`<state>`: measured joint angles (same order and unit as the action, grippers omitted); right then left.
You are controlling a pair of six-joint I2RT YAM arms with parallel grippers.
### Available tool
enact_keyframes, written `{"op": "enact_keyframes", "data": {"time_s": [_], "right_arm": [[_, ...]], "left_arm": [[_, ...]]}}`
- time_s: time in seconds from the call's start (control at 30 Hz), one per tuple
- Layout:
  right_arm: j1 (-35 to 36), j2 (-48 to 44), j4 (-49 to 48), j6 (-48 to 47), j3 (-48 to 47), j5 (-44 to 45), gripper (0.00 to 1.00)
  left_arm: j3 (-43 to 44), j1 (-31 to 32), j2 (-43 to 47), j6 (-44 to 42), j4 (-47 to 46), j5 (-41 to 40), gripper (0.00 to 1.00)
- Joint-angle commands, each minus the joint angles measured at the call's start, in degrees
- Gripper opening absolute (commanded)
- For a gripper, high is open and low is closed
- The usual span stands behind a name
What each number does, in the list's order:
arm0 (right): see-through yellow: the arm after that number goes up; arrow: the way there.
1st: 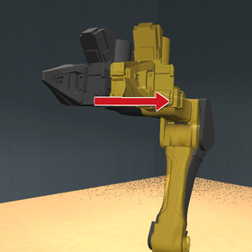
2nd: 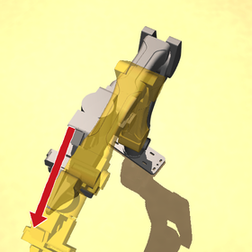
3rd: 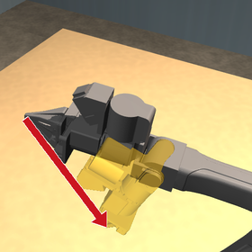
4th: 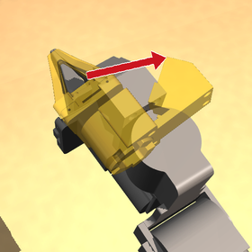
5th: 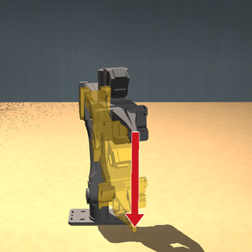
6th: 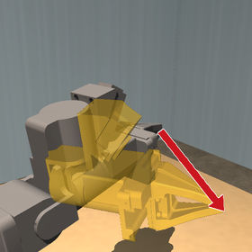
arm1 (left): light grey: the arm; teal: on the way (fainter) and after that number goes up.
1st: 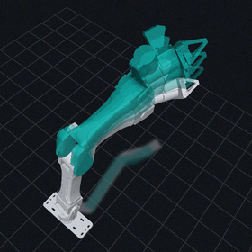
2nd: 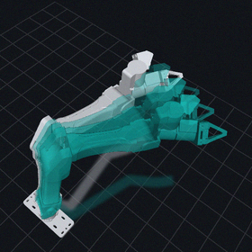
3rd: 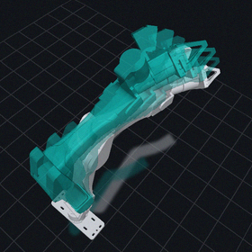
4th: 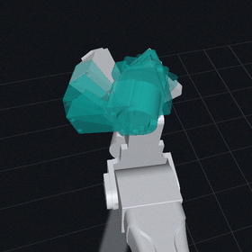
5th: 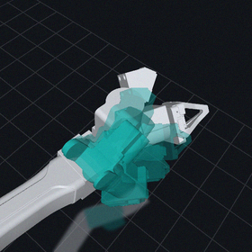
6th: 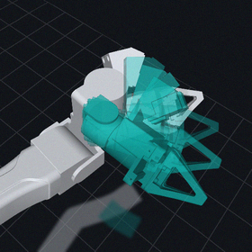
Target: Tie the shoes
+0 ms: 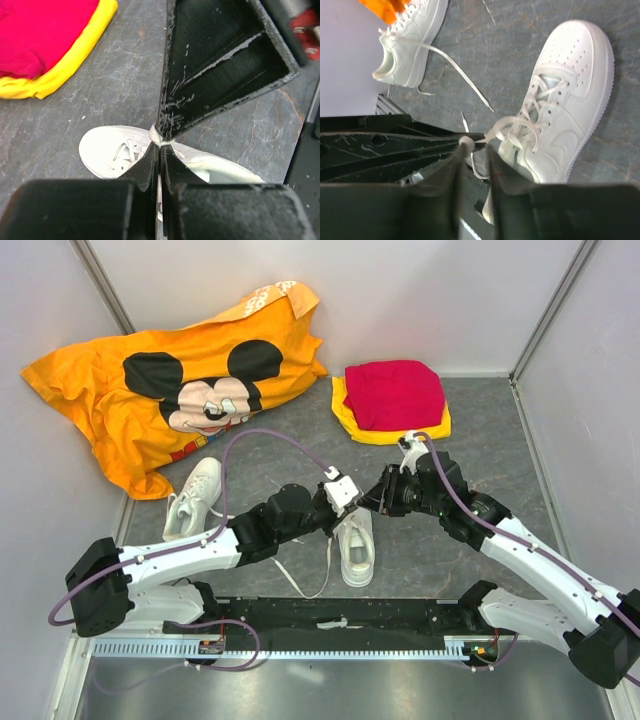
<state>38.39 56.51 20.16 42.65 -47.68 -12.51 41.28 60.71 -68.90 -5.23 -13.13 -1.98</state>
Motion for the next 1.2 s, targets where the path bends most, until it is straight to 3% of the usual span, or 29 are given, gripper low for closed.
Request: {"op": "enact_keyframes", "data": {"time_s": [0.0,0.1,0.33,0.57,0.87,1.17], "right_arm": [[-0.34,-0.61,1.10,-8.87,-1.79,-1.02,0.61],[-0.86,1.14,4.26,-23.81,-5.66,-2.94,0.72],[-2.53,8.69,11.56,-46.86,-9.89,-15.68,0.72],[-4.99,17.22,13.85,-54.78,-12.26,-23.16,0.63],[-10.71,25.74,18.94,-61.53,-17.70,-34.94,0.61],[-10.62,33.40,22.64,-64.98,-19.82,-36.44,0.48]], "left_arm": [[0.56,-0.59,2.11,-5.48,0.73,4.79,0.02],[0.65,-0.76,1.85,-8.47,2.75,6.46,0.02],[-0.14,-1.03,1.40,-11.63,3.63,9.71,0.02],[-2.16,-1.64,1.75,-15.59,3.28,12.61,0.02],[-3.22,-3.75,0.35,-17.00,2.23,13.93,0.02],[-3.22,-4.02,-0.09,-17.00,1.70,14.55,0.02]]}}
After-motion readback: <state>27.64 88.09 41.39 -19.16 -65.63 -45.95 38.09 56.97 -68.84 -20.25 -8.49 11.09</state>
